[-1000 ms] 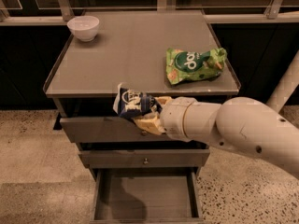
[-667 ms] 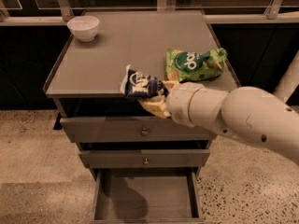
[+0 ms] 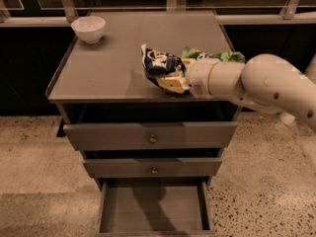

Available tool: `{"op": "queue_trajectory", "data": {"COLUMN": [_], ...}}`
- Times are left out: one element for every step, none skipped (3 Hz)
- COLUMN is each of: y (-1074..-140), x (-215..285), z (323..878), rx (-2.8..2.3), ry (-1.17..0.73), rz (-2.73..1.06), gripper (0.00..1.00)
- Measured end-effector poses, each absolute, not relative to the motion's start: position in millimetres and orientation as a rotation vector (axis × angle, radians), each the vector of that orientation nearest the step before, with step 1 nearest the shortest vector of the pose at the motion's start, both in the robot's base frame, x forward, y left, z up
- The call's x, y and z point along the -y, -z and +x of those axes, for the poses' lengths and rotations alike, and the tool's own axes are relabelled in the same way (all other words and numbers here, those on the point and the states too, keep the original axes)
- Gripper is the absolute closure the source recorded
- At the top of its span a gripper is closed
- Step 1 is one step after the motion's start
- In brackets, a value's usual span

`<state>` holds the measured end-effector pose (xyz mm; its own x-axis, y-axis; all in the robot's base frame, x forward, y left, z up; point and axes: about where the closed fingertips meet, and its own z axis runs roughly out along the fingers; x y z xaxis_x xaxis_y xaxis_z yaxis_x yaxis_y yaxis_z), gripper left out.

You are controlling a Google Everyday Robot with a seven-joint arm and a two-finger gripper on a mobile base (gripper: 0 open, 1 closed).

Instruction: Pick blue chip bag from bottom drawer and place on counter

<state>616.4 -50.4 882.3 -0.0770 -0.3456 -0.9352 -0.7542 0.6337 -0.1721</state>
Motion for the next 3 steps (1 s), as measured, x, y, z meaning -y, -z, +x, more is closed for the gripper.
{"op": "queue_trajectory", "data": {"y": [-879,-875,-877], "x": [50,43,42], "z": [657,682,684], "rx": [-1.659,-1.65,-1.646], "ry": [-0.511,-0.537,-0.539], "rz": [-0.909,-0.918,-0.918], "gripper": [1.0,0.81,0.58]}}
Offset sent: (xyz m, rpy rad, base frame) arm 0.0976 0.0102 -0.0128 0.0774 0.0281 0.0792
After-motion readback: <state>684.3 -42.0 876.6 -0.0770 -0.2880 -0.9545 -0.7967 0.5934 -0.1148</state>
